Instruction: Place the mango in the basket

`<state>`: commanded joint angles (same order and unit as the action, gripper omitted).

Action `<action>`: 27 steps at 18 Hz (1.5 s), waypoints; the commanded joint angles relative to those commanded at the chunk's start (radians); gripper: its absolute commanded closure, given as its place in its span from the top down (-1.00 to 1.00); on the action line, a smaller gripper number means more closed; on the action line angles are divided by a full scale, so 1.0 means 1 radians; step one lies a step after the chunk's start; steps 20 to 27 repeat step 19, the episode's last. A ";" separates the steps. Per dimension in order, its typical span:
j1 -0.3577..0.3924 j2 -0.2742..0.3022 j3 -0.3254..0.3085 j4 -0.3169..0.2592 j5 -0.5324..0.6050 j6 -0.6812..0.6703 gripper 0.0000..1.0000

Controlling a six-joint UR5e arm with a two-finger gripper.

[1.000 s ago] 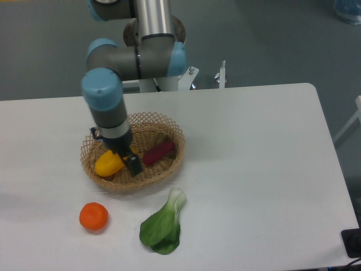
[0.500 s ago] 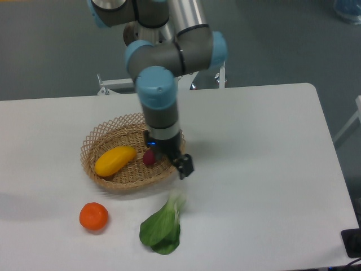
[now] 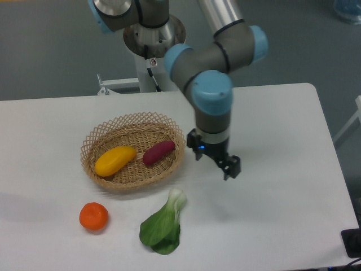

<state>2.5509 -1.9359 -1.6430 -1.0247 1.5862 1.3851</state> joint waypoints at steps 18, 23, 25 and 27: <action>0.115 -0.032 0.034 0.008 0.000 0.163 1.00; 0.115 -0.032 0.032 0.009 0.000 0.163 1.00; 0.115 -0.032 0.032 0.009 0.000 0.163 1.00; 0.115 -0.032 0.032 0.009 0.000 0.163 1.00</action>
